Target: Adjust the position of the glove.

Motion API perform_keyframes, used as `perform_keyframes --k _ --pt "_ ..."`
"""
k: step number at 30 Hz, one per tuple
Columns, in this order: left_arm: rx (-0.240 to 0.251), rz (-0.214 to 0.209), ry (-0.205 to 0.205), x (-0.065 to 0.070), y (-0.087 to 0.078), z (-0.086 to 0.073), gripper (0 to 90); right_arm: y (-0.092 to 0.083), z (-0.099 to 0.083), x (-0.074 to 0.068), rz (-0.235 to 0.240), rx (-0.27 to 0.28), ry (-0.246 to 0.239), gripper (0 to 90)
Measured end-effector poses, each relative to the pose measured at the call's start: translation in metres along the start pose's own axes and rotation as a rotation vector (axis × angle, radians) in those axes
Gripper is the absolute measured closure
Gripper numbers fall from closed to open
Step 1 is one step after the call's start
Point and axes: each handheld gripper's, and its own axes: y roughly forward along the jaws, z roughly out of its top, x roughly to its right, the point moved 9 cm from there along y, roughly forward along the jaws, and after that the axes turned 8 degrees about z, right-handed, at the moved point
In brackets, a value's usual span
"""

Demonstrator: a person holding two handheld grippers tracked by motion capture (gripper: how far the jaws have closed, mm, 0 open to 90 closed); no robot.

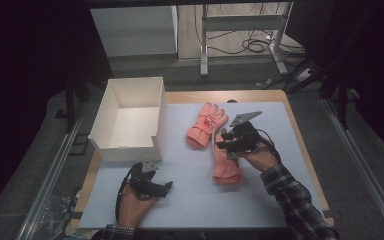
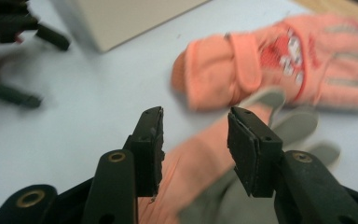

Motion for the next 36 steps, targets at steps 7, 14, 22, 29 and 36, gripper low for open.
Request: perform_keyframes --k 7,14,22,29,36 --pt "0.0 0.0 0.001 0.0 0.0 0.0 0.8 0.034 0.024 0.028 -0.043 -0.026 0.036 55.8" --pt "0.001 0.0 0.0 0.0 0.0 0.0 0.8 0.055 0.032 0.056 -0.095 -0.052 0.054 51.0" --pt "0.0 0.0 0.001 0.0 0.0 0.0 0.9 0.079 0.034 0.076 -0.131 -0.114 0.043 40.7" --pt "0.001 0.0 0.0 0.0 0.0 0.0 0.9 0.098 0.028 0.082 -0.112 -0.195 0.062 42.8" --pt "0.001 0.0 0.001 0.0 0.0 0.0 0.9 0.107 0.024 0.083 -0.065 -0.23 0.093 60.0"
